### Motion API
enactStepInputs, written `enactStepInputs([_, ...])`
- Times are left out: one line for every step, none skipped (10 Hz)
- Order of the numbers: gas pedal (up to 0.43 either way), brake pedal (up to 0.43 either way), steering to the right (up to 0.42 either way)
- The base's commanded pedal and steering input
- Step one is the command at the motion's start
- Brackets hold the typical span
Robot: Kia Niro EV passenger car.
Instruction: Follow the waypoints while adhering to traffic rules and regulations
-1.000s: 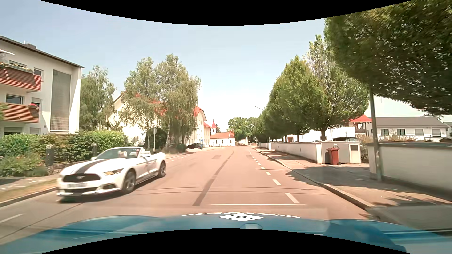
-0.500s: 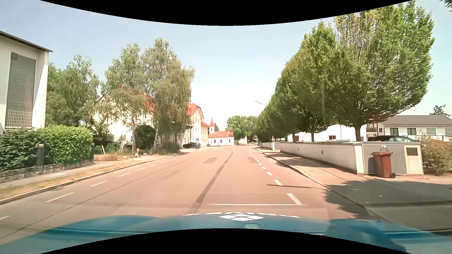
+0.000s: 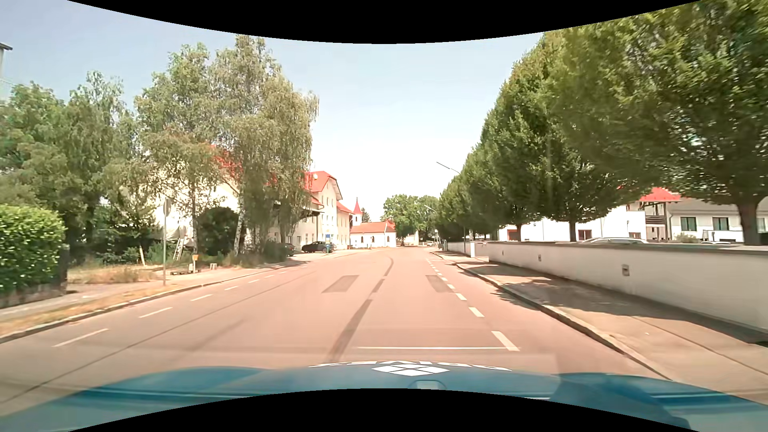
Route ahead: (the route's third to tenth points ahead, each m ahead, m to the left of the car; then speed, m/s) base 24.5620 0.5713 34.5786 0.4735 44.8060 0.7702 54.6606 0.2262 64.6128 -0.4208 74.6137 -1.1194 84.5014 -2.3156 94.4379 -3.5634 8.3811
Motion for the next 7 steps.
enactStepInputs([0.028,0.0,0.006])
enactStepInputs([0.028,0.0,0.005])
enactStepInputs([0.028,0.0,0.005])
enactStepInputs([0.028,0.0,0.005])
enactStepInputs([0.028,0.0,0.006])
enactStepInputs([0.028,0.0,0.008])
enactStepInputs([0.028,0.0,0.008])
